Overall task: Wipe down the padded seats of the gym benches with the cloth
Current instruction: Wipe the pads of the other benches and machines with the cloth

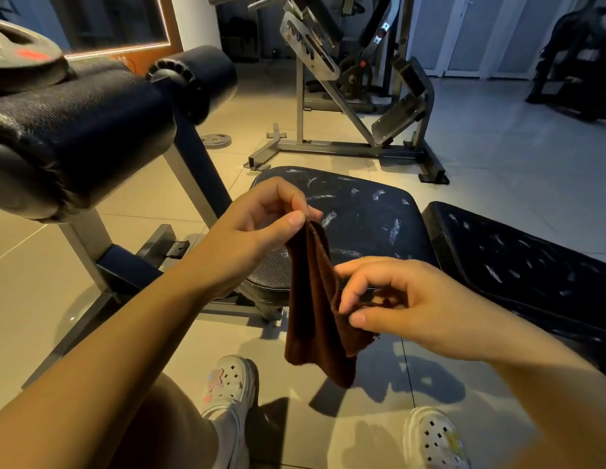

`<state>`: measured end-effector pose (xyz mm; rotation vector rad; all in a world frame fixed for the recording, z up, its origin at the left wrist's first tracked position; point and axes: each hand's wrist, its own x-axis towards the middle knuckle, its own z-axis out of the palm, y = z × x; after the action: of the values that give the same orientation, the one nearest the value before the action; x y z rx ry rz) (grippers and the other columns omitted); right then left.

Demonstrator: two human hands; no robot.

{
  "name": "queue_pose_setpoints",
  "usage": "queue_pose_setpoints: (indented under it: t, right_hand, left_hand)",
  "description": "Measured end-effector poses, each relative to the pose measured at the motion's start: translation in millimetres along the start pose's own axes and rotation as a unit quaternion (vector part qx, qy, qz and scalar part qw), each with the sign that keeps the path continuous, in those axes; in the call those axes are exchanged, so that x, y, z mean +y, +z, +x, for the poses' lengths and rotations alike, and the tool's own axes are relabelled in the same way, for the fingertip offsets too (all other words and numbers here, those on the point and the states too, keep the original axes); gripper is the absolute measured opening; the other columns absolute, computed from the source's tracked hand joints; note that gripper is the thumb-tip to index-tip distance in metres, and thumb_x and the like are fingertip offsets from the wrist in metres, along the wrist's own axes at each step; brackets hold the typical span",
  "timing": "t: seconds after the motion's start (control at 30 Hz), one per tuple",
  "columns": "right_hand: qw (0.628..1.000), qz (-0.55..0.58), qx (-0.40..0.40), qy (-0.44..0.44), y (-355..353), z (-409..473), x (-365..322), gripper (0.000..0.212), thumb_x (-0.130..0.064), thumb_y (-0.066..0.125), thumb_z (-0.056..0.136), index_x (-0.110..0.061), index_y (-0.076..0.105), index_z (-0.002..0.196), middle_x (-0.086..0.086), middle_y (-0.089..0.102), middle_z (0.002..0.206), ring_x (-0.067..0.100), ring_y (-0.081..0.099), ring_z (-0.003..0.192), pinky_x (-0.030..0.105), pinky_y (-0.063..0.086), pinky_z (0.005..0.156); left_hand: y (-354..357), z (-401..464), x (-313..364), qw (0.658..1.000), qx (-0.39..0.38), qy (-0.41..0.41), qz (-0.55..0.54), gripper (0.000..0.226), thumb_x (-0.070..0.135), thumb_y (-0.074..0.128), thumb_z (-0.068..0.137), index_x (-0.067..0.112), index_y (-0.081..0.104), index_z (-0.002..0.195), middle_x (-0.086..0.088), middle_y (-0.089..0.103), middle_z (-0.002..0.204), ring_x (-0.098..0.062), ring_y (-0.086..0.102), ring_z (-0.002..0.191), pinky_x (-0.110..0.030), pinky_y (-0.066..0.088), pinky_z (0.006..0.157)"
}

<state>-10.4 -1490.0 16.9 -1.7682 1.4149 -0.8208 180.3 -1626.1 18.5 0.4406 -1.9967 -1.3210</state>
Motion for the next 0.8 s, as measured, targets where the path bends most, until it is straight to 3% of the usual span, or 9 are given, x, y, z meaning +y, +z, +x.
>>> queue_pose_setpoints:
  t: [0.07, 0.13, 0.23, 0.4, 0.47, 0.57, 0.63, 0.7, 0.8]
  right_hand:
    - [1.000, -0.008, 0.024, 0.001, 0, 2, 0, 0.021, -0.009, 0.070, 0.085, -0.029, 0.071, 0.087, -0.019, 0.062, 0.115, -0.014, 0.054, 0.111, 0.006, 0.045, 0.085]
    - [0.999, 0.002, 0.039, 0.001, 0, 6, 3, 0.019, -0.009, 0.069, 0.086, -0.027, 0.071, 0.089, -0.012, 0.068, 0.102, 0.000, 0.062, 0.105, 0.020, 0.052, 0.089]
    - [0.998, -0.002, 0.064, 0.003, 1, 9, 3, 0.017, -0.013, 0.069, 0.086, -0.029, 0.070, 0.088, -0.008, 0.068, 0.102, 0.014, 0.063, 0.104, 0.029, 0.054, 0.086]
    - [0.995, 0.016, 0.069, -0.066, -3, 6, -2, 0.020, -0.011, 0.066, 0.088, -0.031, 0.069, 0.088, -0.024, 0.052, 0.129, -0.006, 0.056, 0.114, 0.016, 0.049, 0.090]
    - [0.987, -0.086, 0.087, -0.101, 1, 5, -2, 0.011, -0.020, 0.060, 0.092, -0.030, 0.065, 0.091, -0.024, 0.049, 0.135, -0.004, 0.057, 0.113, 0.021, 0.051, 0.088]
    - [0.898, -0.388, 0.150, -0.140, 5, 8, 4, 0.020, -0.031, 0.041, 0.093, -0.026, 0.060, 0.096, -0.014, 0.054, 0.132, 0.009, 0.065, 0.074, 0.030, 0.056, 0.056]
    - [0.867, -0.455, 0.164, -0.123, 3, 12, 7, 0.027, -0.027, 0.038, 0.091, -0.020, 0.063, 0.097, -0.001, 0.062, 0.127, 0.016, 0.063, 0.064, 0.034, 0.055, 0.049]
    - [0.863, -0.456, 0.177, -0.127, 0, 15, 11, 0.027, -0.023, 0.040, 0.091, -0.015, 0.065, 0.097, 0.003, 0.066, 0.120, 0.022, 0.066, 0.076, 0.037, 0.059, 0.063]
    - [0.909, -0.349, 0.181, -0.137, -1, 16, 15, 0.018, -0.022, 0.046, 0.095, -0.016, 0.063, 0.097, -0.003, 0.061, 0.122, 0.011, 0.059, 0.100, 0.011, 0.048, 0.078]
  left_hand:
    - [5, 1, 1, 1.000, -0.002, 0.002, 0.008, 0.014, 0.027, 0.055, 0.089, 0.016, 0.057, 0.097, -0.011, 0.064, 0.106, -0.017, 0.063, 0.110, -0.032, 0.053, 0.088]
    - [11, 2, 4, 1.000, -0.002, 0.001, 0.014, 0.011, 0.024, 0.053, 0.089, 0.016, 0.057, 0.096, -0.007, 0.064, 0.105, -0.014, 0.063, 0.109, -0.028, 0.052, 0.086]
    - [16, 5, 8, 1.000, 0.002, 0.005, 0.002, 0.010, 0.024, 0.052, 0.089, 0.017, 0.056, 0.095, -0.005, 0.066, 0.106, -0.013, 0.063, 0.109, -0.025, 0.052, 0.085]
    - [19, 9, 5, 0.999, 0.013, 0.037, 0.010, 0.010, 0.022, 0.052, 0.092, 0.017, 0.055, 0.099, 0.000, 0.065, 0.108, -0.010, 0.060, 0.115, -0.026, 0.053, 0.086]
    - [22, 10, 3, 0.999, 0.008, 0.046, 0.010, 0.010, 0.025, 0.053, 0.093, 0.019, 0.055, 0.100, 0.011, 0.064, 0.104, -0.009, 0.058, 0.120, -0.029, 0.053, 0.090]
    - [26, 11, 2, 0.999, 0.009, 0.042, 0.001, 0.011, 0.028, 0.052, 0.093, 0.020, 0.054, 0.100, 0.017, 0.063, 0.104, -0.012, 0.056, 0.123, -0.041, 0.052, 0.097]
    - [26, 13, 4, 0.999, 0.015, 0.037, -0.009, 0.011, 0.024, 0.048, 0.092, 0.019, 0.054, 0.101, 0.020, 0.063, 0.103, -0.014, 0.058, 0.121, -0.044, 0.053, 0.095]
    - [26, 14, 6, 0.998, 0.020, 0.032, -0.041, 0.012, 0.023, 0.048, 0.091, 0.018, 0.054, 0.099, 0.018, 0.063, 0.100, -0.016, 0.062, 0.115, -0.041, 0.055, 0.091]
    - [25, 14, 8, 0.996, 0.018, 0.020, -0.086, 0.012, 0.020, 0.048, 0.090, 0.015, 0.054, 0.100, 0.007, 0.062, 0.104, -0.022, 0.064, 0.112, -0.039, 0.056, 0.087]
